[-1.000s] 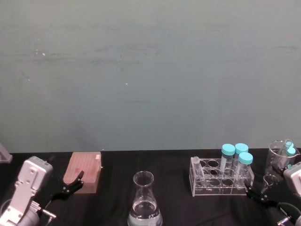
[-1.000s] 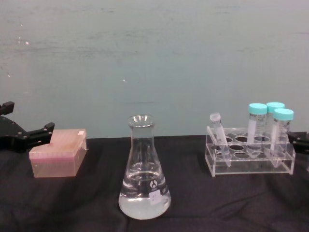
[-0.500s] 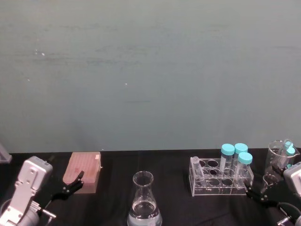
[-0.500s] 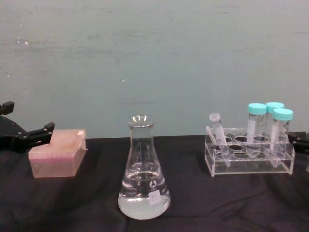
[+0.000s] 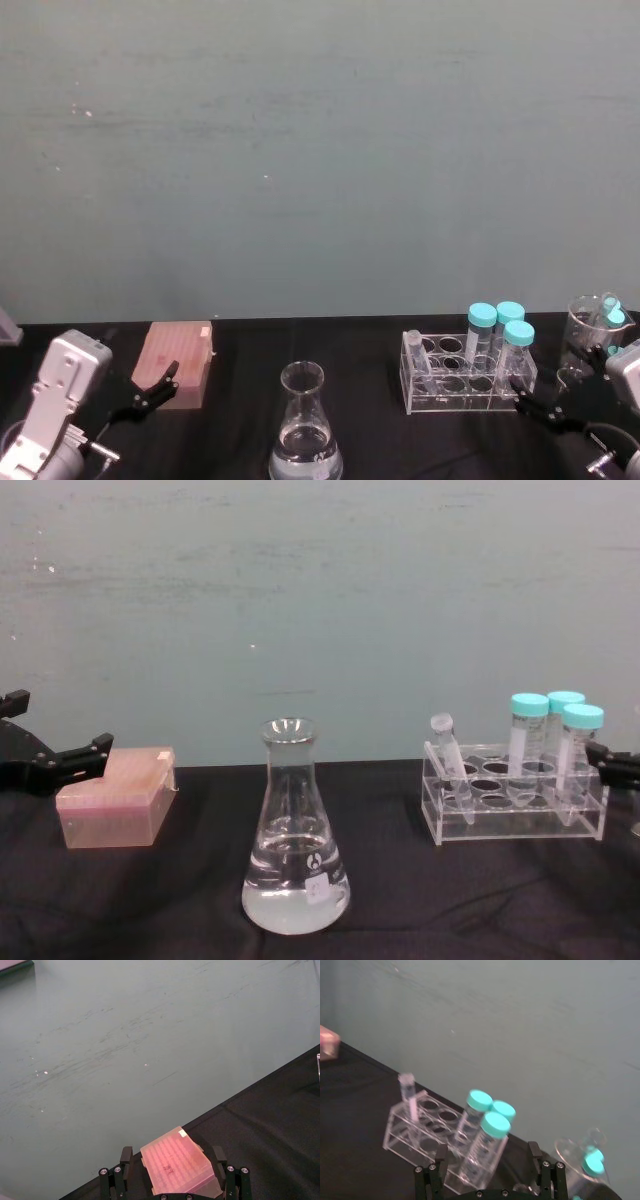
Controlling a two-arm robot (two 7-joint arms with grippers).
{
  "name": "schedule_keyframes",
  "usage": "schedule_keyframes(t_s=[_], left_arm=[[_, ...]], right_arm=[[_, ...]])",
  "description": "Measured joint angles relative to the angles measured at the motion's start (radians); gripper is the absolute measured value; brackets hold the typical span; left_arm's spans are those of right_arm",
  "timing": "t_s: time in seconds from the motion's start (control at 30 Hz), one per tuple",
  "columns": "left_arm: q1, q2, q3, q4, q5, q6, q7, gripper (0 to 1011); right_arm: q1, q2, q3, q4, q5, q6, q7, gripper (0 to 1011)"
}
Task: Pour the liquid from the test tube into the beaker using one hand.
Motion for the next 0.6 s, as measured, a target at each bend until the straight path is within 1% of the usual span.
schedule_keyframes(t_s=[0.03, 0.1, 0.2, 0.27, 0.3, 0.33, 0.37, 0.5, 0.57, 0.6], left_arm=[[0.0, 0.0, 0.0, 0.0, 0.0, 0.0, 0.0, 1000], [0.0, 0.0, 0.0, 0.0, 0.0, 0.0, 0.0, 1000], [0.0, 0.0, 0.0, 0.0, 0.0, 0.0, 0.0, 1000], [0.0, 0.0, 0.0, 0.0, 0.0, 0.0, 0.0, 1000], [0.0, 0.0, 0.0, 0.0, 0.0, 0.0, 0.0, 1000], [0.0, 0.0, 0.0, 0.0, 0.0, 0.0, 0.0, 1000], [0.0, 0.0, 0.0, 0.0, 0.0, 0.0, 0.0, 1000], [0.0, 0.0, 0.0, 0.0, 0.0, 0.0, 0.0, 1000], [0.0, 0.0, 0.0, 0.0, 0.0, 0.0, 0.0, 1000], [0.0, 0.0, 0.0, 0.0, 0.0, 0.0, 0.0, 1000]], right_arm=[[0.0, 0.0, 0.0, 0.0, 0.0, 0.0, 0.0, 1003], [0.005, -0.004, 0.002, -0.004, 0.002, -0.019, 0.031, 1003], [0.016, -0.012, 0.002, -0.004, 0.003, -0.036, 0.062, 1003], [0.026, -0.018, 0.001, -0.003, 0.003, -0.04, 0.078, 1003], [0.038, -0.025, -0.002, 0.0, 0.004, -0.042, 0.095, 1003], [0.038, -0.025, -0.002, 0.0, 0.004, -0.042, 0.095, 1003], [0.052, -0.034, -0.006, 0.005, 0.004, -0.045, 0.113, 1003], [0.095, -0.061, -0.018, 0.025, -0.009, -0.051, 0.154, 1003], [0.103, -0.067, -0.021, 0.03, -0.013, -0.051, 0.16, 1003], [0.119, -0.078, -0.027, 0.038, -0.023, -0.05, 0.167, 1003]])
